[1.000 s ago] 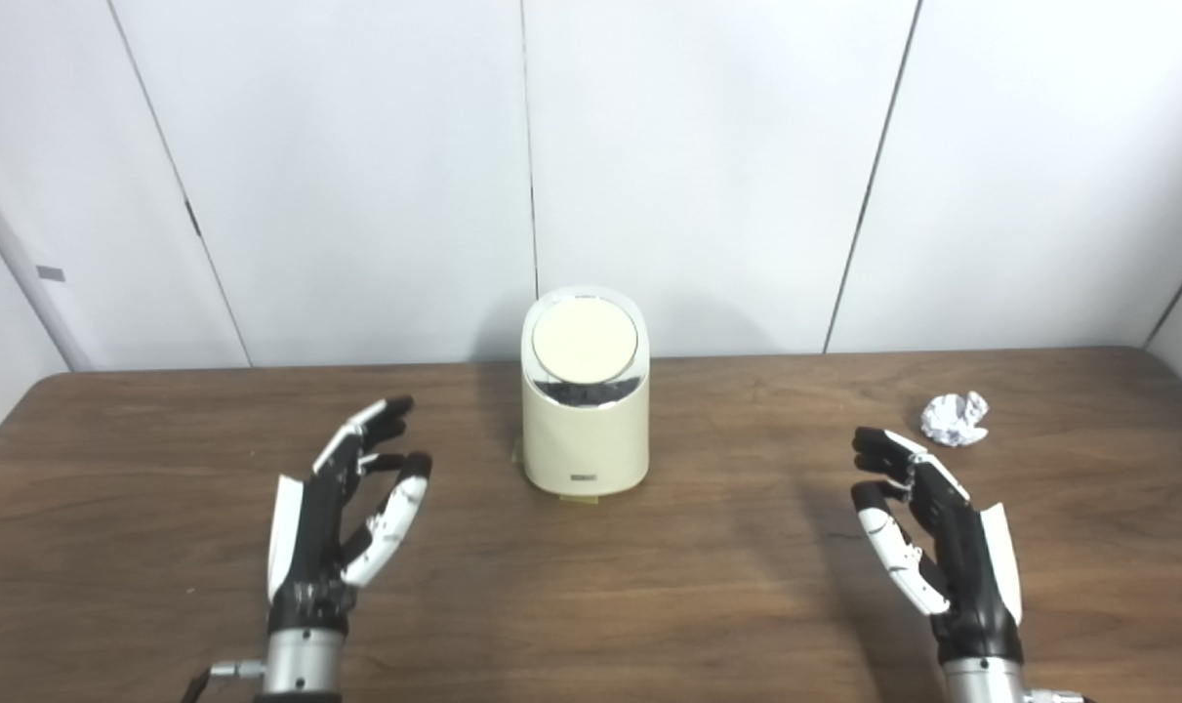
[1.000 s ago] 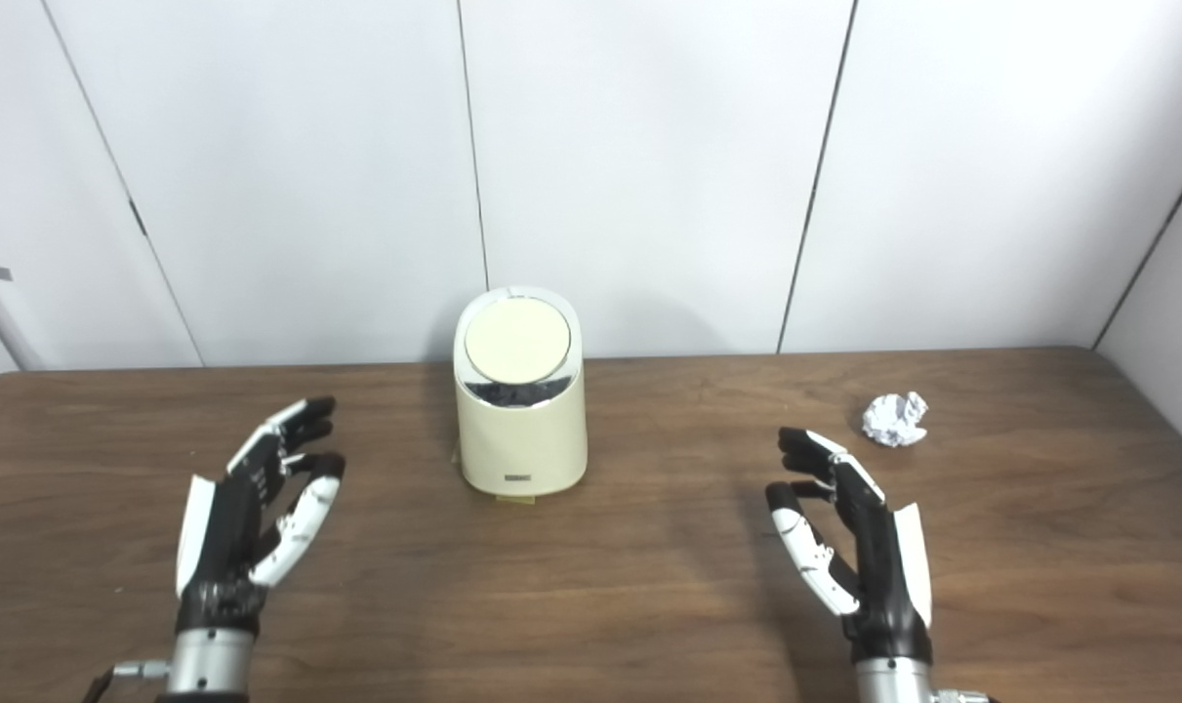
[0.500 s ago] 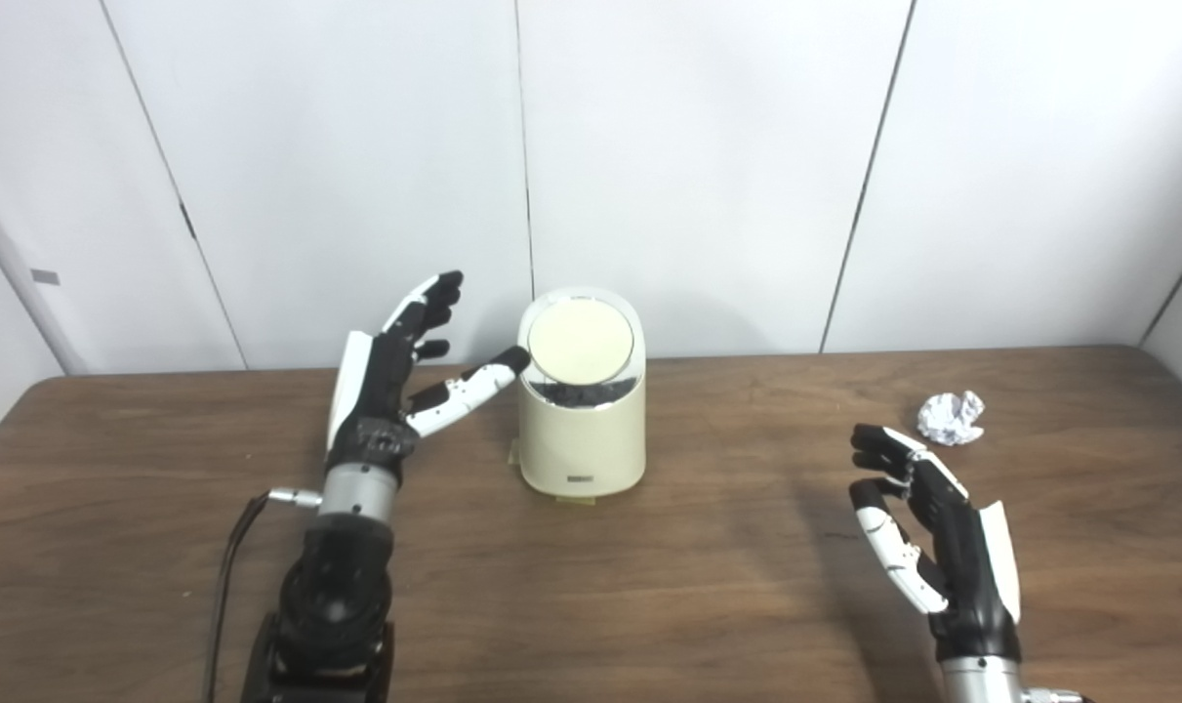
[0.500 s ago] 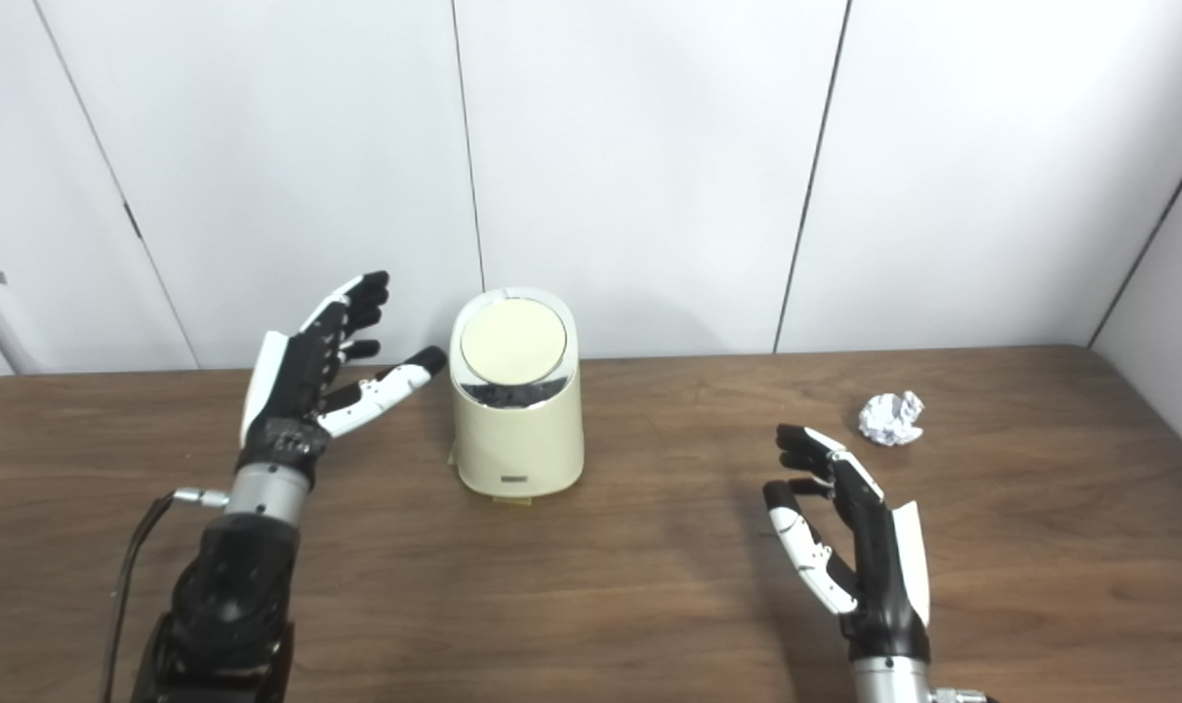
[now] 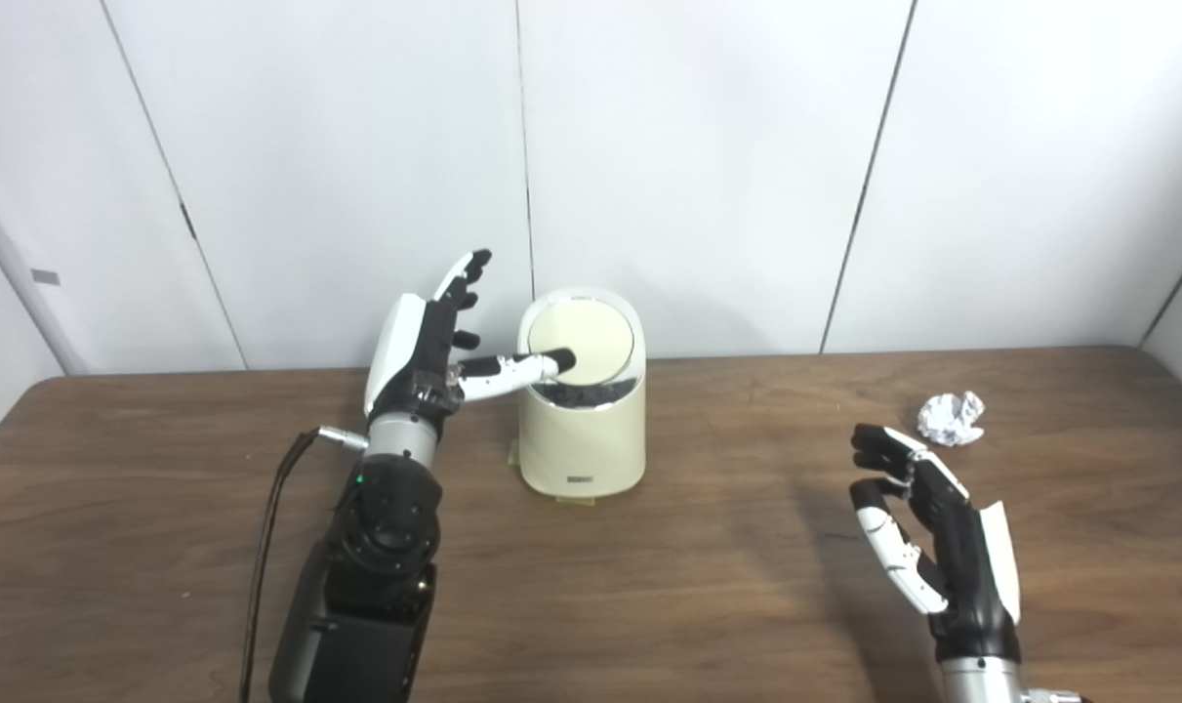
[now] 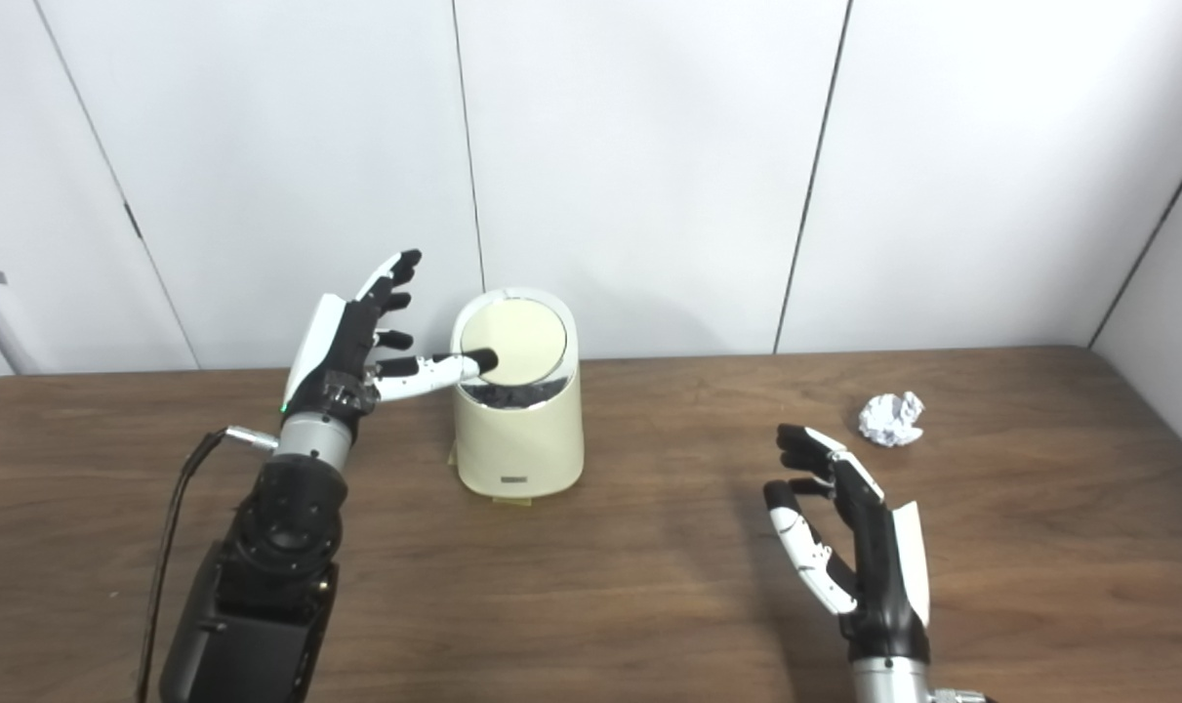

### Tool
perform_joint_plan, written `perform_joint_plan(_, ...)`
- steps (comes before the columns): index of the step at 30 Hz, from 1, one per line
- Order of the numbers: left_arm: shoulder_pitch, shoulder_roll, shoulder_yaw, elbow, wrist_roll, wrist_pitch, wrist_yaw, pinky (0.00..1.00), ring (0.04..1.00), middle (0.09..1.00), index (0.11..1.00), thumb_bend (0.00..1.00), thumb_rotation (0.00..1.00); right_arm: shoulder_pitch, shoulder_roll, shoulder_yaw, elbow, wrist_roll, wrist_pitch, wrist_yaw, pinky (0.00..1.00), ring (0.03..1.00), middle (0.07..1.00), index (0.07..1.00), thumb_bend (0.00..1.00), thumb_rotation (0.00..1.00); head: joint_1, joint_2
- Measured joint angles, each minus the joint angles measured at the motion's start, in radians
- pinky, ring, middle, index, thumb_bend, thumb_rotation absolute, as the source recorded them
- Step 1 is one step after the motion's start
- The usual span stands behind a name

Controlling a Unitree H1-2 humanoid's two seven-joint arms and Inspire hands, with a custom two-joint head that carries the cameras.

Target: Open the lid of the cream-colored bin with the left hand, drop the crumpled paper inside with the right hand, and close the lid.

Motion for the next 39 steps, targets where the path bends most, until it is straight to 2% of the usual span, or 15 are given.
perform_joint_plan(4,-0.008,-0.013,-0.015,0.041,0.009,0.000,0.006,0.77,0.937,0.995,0.998,0.97,0.25,-0.001,0.000,0.002,0.000,-0.006,0.000,-0.005,0.62,0.720,0.745,0.732,0.23,0.66,0.000,0.002)
perform_joint_plan(11,-0.037,-0.017,-0.040,0.082,0.050,0.000,0.032,0.78,0.965,1.000,1.000,0.96,0.27,-0.001,0.000,0.007,-0.001,-0.020,0.000,-0.010,0.63,0.727,0.752,0.735,0.25,0.69,-0.005,0.002)
perform_joint_plan(14,-0.044,-0.012,-0.059,0.112,0.070,-0.001,0.043,0.82,0.980,1.000,1.000,0.96,0.29,-0.001,0.000,0.008,-0.001,-0.020,0.000,-0.010,0.63,0.723,0.750,0.733,0.26,0.69,-0.008,0.000)
perform_joint_plan(16,-0.045,-0.011,-0.066,0.134,0.073,-0.003,0.047,0.87,0.996,1.000,1.000,0.96,0.28,-0.001,0.000,0.008,-0.001,-0.020,0.000,-0.010,0.63,0.725,0.751,0.735,0.26,0.69,-0.009,-0.009)
perform_joint_plan(22,-0.051,-0.008,-0.078,0.190,0.074,-0.020,0.091,0.95,1.000,1.000,1.000,0.96,0.31,0.000,0.000,0.010,-0.002,-0.025,0.000,-0.010,0.62,0.722,0.745,0.732,0.24,0.69,-0.014,-0.014)
perform_joint_plan(27,-0.063,-0.007,-0.084,0.223,0.074,-0.027,0.118,0.99,1.000,1.000,1.000,0.94,0.29,0.000,0.000,0.011,-0.006,-0.033,0.003,-0.010,0.61,0.714,0.741,0.729,0.23,0.68,-0.014,-0.012)
perform_joint_plan(33,-0.070,0.000,-0.093,0.266,0.074,-0.055,0.148,0.98,1.000,1.000,1.000,0.90,0.27,0.001,0.000,0.012,-0.007,-0.037,0.004,-0.010,0.62,0.718,0.741,0.730,0.23,0.66,-0.015,-0.012)
perform_joint_plan(36,-0.075,0.001,-0.092,0.288,0.072,-0.064,0.156,0.97,1.000,1.000,1.000,0.90,0.29,0.001,0.000,0.013,-0.007,-0.036,0.004,-0.010,0.63,0.724,0.745,0.733,0.23,0.66,-0.014,-0.011)
perform_joint_plan(39,-0.077,0.001,-0.089,0.297,0.064,-0.068,0.157,0.94,1.000,1.000,1.000,0.91,0.37,0.001,0.000,0.014,-0.006,-0.029,0.003,-0.010,0.63,0.729,0.751,0.738,0.23,0.66,-0.012,-0.012)
